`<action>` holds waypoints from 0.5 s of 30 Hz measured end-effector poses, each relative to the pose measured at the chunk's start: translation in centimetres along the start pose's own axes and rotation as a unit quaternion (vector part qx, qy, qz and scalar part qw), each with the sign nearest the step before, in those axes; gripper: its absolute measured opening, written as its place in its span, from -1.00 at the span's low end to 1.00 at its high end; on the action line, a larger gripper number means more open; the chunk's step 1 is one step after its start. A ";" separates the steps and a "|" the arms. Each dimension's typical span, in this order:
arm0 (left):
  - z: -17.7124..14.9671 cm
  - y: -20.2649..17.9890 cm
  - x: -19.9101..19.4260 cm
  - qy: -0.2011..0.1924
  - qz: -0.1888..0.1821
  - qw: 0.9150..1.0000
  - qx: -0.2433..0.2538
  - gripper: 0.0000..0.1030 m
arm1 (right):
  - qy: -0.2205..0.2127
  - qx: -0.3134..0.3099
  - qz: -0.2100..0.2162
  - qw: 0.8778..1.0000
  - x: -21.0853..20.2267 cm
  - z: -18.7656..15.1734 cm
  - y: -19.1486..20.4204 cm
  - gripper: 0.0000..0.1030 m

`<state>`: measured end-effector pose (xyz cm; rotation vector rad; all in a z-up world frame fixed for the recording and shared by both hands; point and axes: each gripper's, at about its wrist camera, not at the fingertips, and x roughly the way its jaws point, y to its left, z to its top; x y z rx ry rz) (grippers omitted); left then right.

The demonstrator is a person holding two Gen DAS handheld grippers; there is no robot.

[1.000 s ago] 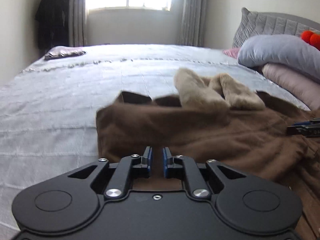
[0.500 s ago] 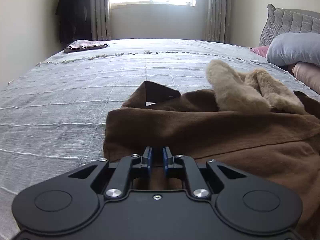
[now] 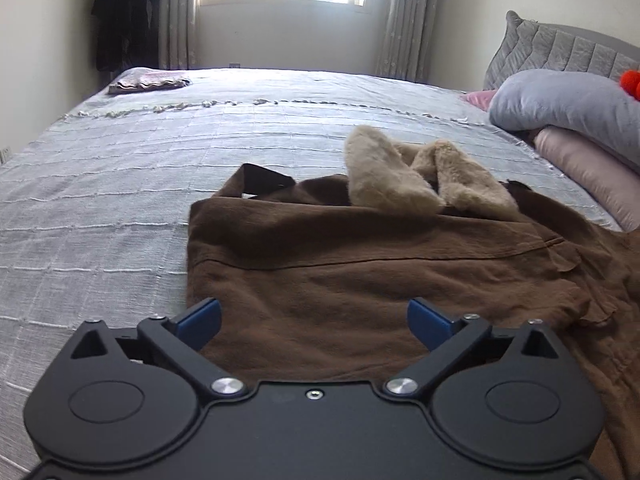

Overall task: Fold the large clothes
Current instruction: 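Grasp the coat side with the right gripper and fold it over the body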

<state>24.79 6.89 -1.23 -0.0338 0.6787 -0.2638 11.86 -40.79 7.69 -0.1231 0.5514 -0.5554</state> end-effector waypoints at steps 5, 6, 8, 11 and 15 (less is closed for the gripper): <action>0.0 -1.1 0.5 0.018 -0.013 1.000 -0.018 0.96 | 0.046 0.036 -0.017 0.998 1.6 -0.2 -4.9 0.70; -0.1 -1.3 0.6 0.022 -0.015 0.999 -0.023 0.96 | 0.059 0.042 -0.009 0.997 2.5 -0.5 -4.9 0.46; -0.3 -1.7 0.7 0.031 -0.023 0.999 -0.027 0.96 | 0.095 0.068 0.010 0.993 4.2 -1.3 -5.4 0.13; -0.5 -2.0 0.3 0.035 -0.030 0.998 -0.033 0.96 | 0.115 0.088 0.013 0.989 5.6 -2.1 -5.8 -0.30; -0.6 -1.7 -0.4 0.036 -0.043 0.998 -0.041 0.96 | 0.118 0.087 0.038 0.989 5.0 -1.1 -5.6 -0.95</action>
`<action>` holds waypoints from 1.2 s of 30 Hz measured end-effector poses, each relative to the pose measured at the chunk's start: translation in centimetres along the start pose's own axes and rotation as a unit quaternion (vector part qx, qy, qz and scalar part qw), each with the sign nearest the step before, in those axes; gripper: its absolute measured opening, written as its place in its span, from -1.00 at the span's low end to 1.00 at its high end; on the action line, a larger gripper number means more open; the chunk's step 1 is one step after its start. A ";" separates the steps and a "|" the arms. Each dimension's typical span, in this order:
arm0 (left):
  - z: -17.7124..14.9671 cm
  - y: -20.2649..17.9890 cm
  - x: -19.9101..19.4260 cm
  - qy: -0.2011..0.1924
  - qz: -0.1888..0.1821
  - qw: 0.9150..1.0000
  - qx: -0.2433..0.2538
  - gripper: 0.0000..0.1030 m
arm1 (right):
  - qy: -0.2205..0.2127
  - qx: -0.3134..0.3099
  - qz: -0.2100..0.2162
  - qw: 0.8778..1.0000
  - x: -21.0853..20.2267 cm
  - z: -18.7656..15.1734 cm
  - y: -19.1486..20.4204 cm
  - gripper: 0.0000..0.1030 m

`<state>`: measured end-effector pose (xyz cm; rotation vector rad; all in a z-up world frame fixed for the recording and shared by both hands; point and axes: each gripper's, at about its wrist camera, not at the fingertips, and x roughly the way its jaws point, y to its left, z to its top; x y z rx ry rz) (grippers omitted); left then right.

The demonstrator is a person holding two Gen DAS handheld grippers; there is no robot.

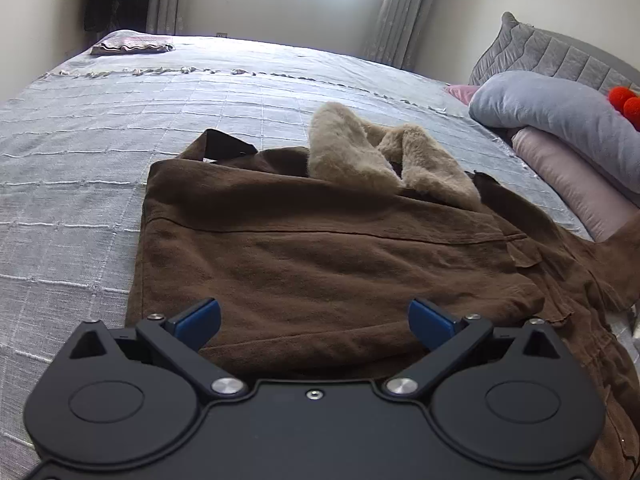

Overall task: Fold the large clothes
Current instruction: 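Grasp the coat side with the right gripper and fold it over the body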

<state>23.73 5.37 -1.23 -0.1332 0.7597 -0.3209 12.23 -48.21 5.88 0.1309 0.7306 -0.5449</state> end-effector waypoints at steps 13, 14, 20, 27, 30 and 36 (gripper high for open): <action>-1.3 0.0 -1.5 -0.009 -0.034 0.999 -0.001 0.96 | -0.055 -0.101 0.088 0.990 -9.3 7.2 11.4 0.07; -1.6 0.0 -1.7 -0.010 -0.034 0.999 0.005 0.96 | -0.046 -0.098 0.075 0.991 -8.7 7.0 11.1 0.45; -2.5 1.1 -1.6 0.004 -0.031 0.999 -0.005 0.96 | 0.048 -0.067 0.012 0.997 -2.8 2.8 5.7 0.48; -2.8 0.6 -0.7 0.017 -0.028 0.999 -0.010 0.96 | 0.088 -0.066 -0.030 0.993 1.9 -0.2 3.5 0.22; -3.0 0.0 -0.4 0.023 -0.029 0.999 -0.006 0.96 | 0.097 -0.070 -0.039 0.992 3.5 -0.8 3.7 -0.25; -3.1 -0.4 -0.2 0.026 -0.028 0.999 0.004 0.96 | 0.052 -0.074 -0.041 0.995 3.1 -1.3 4.2 -0.86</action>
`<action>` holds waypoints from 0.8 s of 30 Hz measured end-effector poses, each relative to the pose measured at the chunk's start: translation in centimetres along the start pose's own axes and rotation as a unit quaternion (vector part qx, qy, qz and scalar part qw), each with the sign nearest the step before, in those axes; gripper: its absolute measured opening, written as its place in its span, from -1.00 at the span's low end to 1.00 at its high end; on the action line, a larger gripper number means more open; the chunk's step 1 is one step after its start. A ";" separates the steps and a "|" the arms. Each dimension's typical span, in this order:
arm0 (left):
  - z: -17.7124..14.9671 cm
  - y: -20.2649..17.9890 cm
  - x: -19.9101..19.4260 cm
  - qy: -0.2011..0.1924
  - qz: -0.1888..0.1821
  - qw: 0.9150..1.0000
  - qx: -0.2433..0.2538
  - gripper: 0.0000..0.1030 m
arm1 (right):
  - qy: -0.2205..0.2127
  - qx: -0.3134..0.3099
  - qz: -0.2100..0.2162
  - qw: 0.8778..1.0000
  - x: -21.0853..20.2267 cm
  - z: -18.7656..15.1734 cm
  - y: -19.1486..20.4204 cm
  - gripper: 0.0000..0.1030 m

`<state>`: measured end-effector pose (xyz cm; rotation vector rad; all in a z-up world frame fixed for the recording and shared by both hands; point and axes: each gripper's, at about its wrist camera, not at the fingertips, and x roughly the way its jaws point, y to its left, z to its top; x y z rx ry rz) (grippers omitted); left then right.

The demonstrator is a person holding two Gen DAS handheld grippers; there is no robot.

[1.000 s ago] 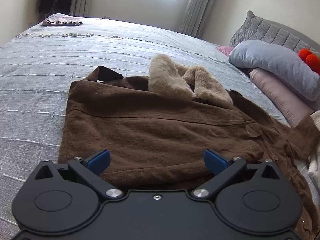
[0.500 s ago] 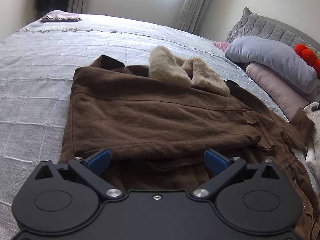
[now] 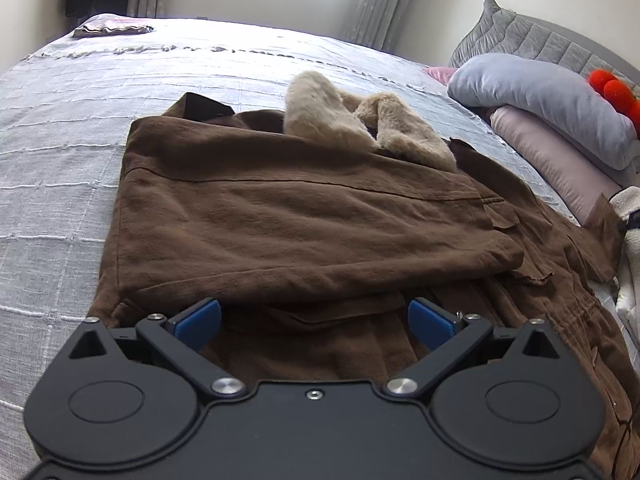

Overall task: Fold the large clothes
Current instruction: 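Grasp the coat side with the right gripper and fold it over the body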

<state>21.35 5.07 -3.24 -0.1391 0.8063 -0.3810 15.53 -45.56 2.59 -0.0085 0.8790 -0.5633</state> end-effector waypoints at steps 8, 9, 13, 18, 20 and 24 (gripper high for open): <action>0.6 0.5 -0.4 -0.021 -0.024 0.999 -0.038 0.96 | -0.105 -0.064 0.132 0.984 -10.3 5.0 8.1 -0.86; 0.7 0.6 -0.5 -0.024 -0.026 0.999 -0.039 0.96 | -0.113 -0.076 0.151 0.979 -11.5 5.5 9.9 -0.87; 0.9 1.4 -1.0 -0.036 -0.032 0.997 -0.055 0.96 | -0.135 -0.127 0.224 0.957 -16.0 6.4 18.3 -0.87; 1.0 3.4 -2.1 -0.059 -0.039 0.994 -0.087 0.96 | -0.125 -0.184 0.319 0.921 -19.9 5.6 30.3 -0.87; 1.1 4.4 -2.5 -0.070 -0.037 0.992 -0.096 0.96 | -0.115 -0.210 0.343 0.908 -20.8 4.4 35.2 -0.86; 1.2 6.8 -3.1 -0.089 -0.038 0.986 -0.133 0.95 | -0.066 -0.250 0.364 0.894 -19.8 1.4 43.3 -0.82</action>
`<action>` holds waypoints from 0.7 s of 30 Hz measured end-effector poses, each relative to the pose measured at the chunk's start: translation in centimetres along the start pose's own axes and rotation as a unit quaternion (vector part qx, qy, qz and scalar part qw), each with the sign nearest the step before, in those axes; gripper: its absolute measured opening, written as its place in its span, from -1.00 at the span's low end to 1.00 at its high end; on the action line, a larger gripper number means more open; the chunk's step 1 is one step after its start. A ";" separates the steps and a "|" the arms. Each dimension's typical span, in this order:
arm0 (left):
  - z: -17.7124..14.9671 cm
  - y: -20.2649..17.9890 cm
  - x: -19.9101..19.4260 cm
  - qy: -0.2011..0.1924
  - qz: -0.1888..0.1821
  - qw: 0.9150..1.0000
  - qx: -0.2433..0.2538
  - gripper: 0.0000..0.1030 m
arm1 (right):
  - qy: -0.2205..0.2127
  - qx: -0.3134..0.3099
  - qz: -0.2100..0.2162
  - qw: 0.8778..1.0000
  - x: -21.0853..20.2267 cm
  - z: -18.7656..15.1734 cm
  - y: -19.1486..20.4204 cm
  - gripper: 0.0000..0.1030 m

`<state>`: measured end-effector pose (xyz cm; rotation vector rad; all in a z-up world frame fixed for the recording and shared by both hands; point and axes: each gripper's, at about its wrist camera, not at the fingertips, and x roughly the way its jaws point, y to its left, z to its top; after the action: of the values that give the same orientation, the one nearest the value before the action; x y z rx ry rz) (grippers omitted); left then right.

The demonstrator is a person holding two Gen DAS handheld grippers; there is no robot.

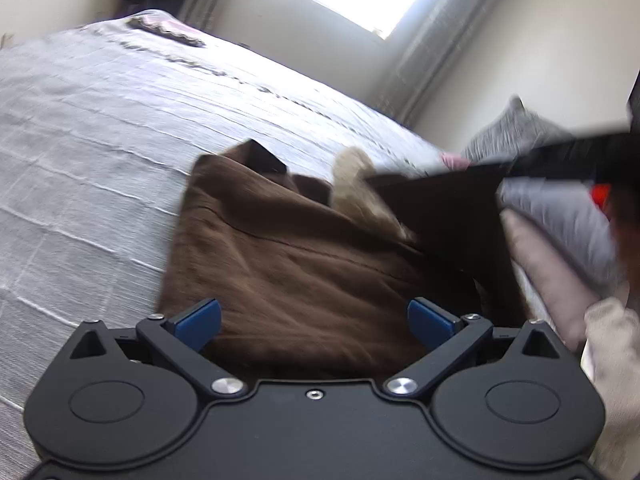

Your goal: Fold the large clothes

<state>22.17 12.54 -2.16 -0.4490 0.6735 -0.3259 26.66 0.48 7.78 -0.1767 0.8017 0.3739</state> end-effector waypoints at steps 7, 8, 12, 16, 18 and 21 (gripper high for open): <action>1.8 0.9 1.3 0.003 -0.016 1.000 -0.017 0.91 | 0.012 0.026 0.024 0.999 1.2 -2.7 -2.4 0.19; 2.1 0.5 2.0 0.006 -0.025 1.000 -0.017 0.89 | 0.010 0.033 0.012 0.999 0.8 -3.1 -3.6 0.19; 2.7 -1.3 6.9 0.047 -0.061 0.996 -0.043 0.65 | 0.012 0.077 -0.031 0.997 -0.5 -6.0 -9.4 0.19; 1.7 -3.1 12.4 0.106 -0.045 0.992 -0.055 0.20 | 0.019 0.116 -0.067 0.991 -2.2 -10.5 -15.0 0.21; 1.4 -4.4 13.5 0.103 -0.038 0.993 -0.032 -0.23 | 0.020 0.142 -0.083 0.986 -3.2 -12.9 -17.8 0.22; 1.5 -6.3 12.2 0.063 -0.027 0.998 -0.004 -0.86 | 0.009 0.181 -0.103 0.978 -4.9 -15.7 -21.5 0.23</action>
<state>31.28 2.33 -4.32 -0.4574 0.7866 -0.4052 21.50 -25.22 0.91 0.0776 0.8473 0.0268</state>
